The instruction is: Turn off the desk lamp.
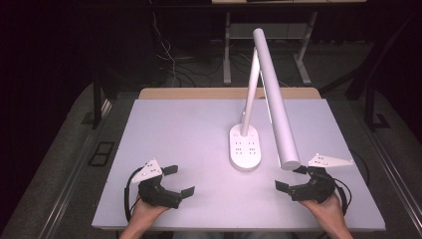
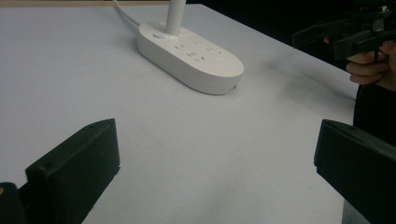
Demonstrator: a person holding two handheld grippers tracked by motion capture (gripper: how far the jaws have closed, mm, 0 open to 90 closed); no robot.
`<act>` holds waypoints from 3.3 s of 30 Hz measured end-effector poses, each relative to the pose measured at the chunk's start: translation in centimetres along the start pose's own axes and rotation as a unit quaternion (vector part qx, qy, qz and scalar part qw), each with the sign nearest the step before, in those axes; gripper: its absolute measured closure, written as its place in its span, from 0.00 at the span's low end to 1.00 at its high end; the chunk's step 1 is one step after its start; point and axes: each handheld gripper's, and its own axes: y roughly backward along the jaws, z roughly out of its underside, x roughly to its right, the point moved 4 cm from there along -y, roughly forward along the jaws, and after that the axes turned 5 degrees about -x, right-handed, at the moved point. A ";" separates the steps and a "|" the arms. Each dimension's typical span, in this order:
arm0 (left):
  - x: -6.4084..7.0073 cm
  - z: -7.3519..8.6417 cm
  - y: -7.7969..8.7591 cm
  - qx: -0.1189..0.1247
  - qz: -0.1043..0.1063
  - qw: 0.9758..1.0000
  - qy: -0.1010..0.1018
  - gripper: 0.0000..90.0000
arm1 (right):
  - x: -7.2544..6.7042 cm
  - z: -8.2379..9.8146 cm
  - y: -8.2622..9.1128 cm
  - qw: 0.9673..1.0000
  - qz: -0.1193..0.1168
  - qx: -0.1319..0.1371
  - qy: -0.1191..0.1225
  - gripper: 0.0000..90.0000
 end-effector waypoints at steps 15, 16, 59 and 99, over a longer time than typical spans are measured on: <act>0.0 0.0 0.1 0.002 0.000 1.000 0.002 0.00 | 0.1 0.1 0.3 1.000 -0.006 -0.001 -0.004 0.01; 0.0 0.0 0.1 0.002 0.000 1.000 0.002 0.00 | 0.1 0.1 0.3 1.000 -0.006 -0.001 -0.004 0.01; -0.1 0.1 0.6 0.005 -0.006 1.000 0.004 0.00 | 0.9 -3.5 0.6 0.999 -0.011 -0.041 0.006 0.01; -0.2 0.1 0.7 0.009 -0.007 1.000 0.007 0.00 | 0.8 -9.7 -2.5 0.995 -0.009 -0.088 0.041 0.01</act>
